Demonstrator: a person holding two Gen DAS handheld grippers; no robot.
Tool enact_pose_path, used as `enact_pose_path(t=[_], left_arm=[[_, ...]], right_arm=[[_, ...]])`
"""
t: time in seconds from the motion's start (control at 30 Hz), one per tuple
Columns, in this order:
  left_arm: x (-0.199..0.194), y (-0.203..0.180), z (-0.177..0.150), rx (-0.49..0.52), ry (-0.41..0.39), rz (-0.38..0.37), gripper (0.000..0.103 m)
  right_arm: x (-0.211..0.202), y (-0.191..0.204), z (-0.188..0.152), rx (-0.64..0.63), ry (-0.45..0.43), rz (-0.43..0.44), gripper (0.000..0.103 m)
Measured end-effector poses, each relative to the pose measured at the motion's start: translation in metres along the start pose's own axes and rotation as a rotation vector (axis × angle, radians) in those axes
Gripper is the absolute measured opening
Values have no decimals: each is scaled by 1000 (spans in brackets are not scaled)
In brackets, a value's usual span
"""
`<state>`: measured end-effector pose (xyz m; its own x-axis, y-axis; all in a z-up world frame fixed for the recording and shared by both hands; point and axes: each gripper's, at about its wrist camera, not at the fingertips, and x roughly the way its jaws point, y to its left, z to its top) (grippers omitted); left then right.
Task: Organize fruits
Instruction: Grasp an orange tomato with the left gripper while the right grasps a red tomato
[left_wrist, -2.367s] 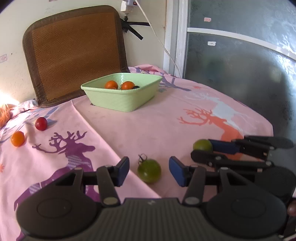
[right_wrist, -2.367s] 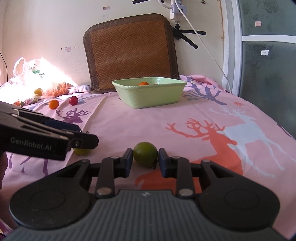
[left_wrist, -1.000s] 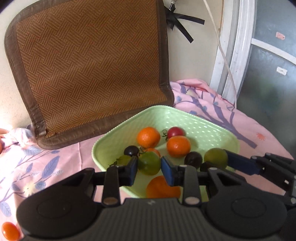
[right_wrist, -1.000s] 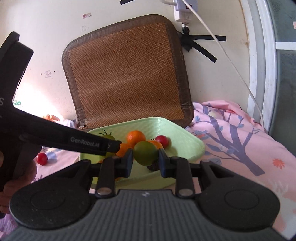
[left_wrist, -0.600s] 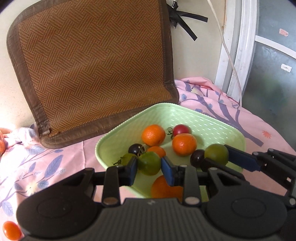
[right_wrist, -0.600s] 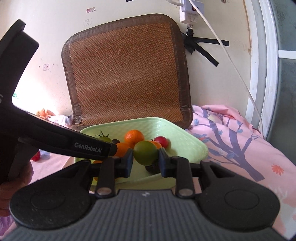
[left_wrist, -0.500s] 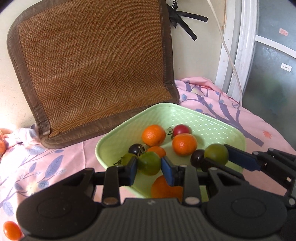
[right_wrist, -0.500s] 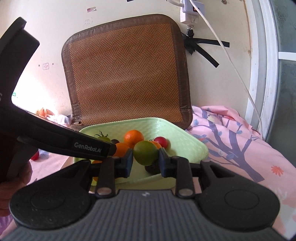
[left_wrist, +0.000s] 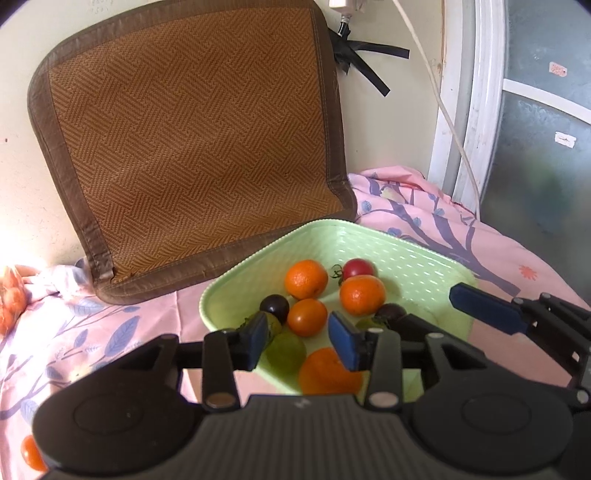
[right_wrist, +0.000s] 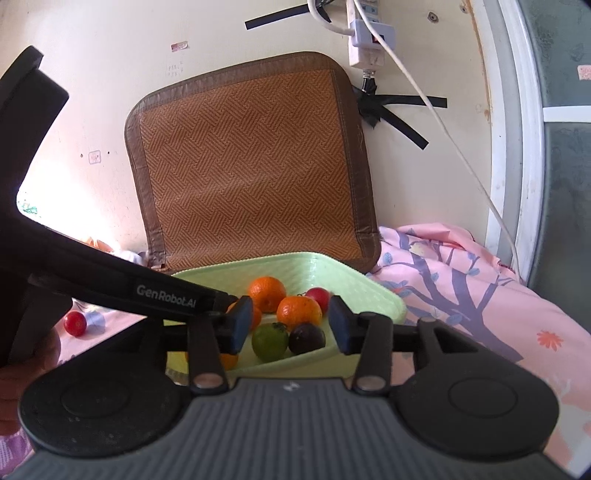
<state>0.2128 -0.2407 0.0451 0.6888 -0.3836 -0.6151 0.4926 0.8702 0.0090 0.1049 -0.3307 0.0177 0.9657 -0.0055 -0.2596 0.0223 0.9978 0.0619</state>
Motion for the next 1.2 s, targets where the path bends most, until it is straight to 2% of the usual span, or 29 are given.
enact_pose_path(t=[0.2,0.4,0.47,0.57,0.67,0.8,1.03,1.07,1.1,1.17,1.2], left_arm=[[-29,10,-10,-19,-30,-2,40],[-87,66,-55,-88,-54,-11,45],[-105,93,-74,-113,-64,27,46],[-121,134,-96,-161,-67,123,46],[-119,164,-106,-207,-38,157,46],[-102,173,-107,-181,-46,173,49],[-74,187,-110,-211,-28,162,48],[-72,189,-111,-217,-27,156,45],[-70,190,-112,-222,-24,140,37],[-70,190,-113,-225,-24,119,34],[-72,189,-114,-223,-27,117,34]], right_arm=[[-14,4,1,-6,-16,-13,48],[-45,17,-4,16,-25,30,48],[-51,27,-5,13,-8,73,48],[-48,46,-3,-1,39,146,48],[-30,71,3,15,110,255,48],[9,114,13,41,186,354,48],[81,165,14,74,325,389,48],[87,169,14,65,339,382,48],[94,173,13,58,359,378,48],[105,178,9,48,411,368,47],[103,177,10,42,405,354,38]])
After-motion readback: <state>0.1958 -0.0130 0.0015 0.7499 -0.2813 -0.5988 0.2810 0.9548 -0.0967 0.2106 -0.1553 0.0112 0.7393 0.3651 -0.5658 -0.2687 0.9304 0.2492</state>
